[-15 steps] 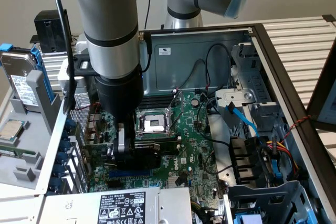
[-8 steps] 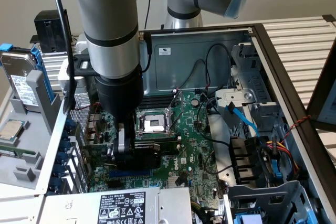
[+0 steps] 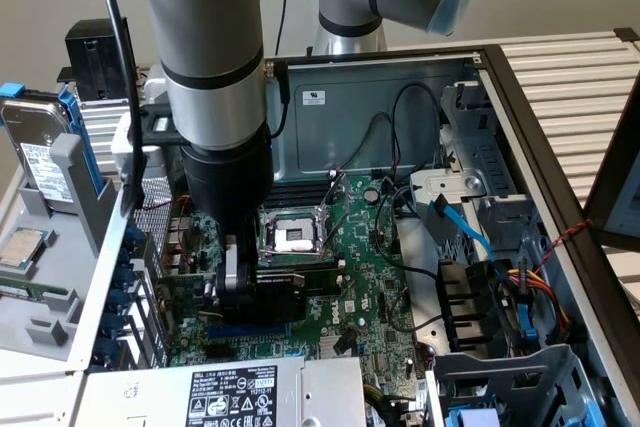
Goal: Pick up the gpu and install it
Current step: 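Insert the gpu into the slot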
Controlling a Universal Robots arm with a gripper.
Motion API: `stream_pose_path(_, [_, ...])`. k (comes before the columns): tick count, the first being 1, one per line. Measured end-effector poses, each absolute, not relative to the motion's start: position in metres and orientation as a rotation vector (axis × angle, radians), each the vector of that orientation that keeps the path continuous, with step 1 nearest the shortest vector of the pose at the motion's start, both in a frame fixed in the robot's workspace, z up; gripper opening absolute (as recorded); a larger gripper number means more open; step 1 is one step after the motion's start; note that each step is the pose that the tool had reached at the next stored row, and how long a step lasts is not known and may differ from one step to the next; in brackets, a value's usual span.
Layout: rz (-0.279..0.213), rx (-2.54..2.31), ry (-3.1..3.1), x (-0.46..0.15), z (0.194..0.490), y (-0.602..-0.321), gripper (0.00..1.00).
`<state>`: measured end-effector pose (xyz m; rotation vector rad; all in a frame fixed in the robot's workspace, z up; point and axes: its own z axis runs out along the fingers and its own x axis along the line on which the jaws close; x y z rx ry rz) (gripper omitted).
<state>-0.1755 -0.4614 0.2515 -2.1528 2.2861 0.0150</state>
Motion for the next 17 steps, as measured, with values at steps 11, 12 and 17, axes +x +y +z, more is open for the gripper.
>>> stream_pose_path(11, [0.01, -2.155, 2.288, -0.1756, 0.2499, -0.461, 0.27])
stream_pose_path(12, [0.01, -2.155, 2.288, -0.1758, 0.2499, -0.461, 0.27])
stream_pose_path(17, [0.009, -2.154, 2.288, -0.1769, 0.2499, -0.461, 0.27])
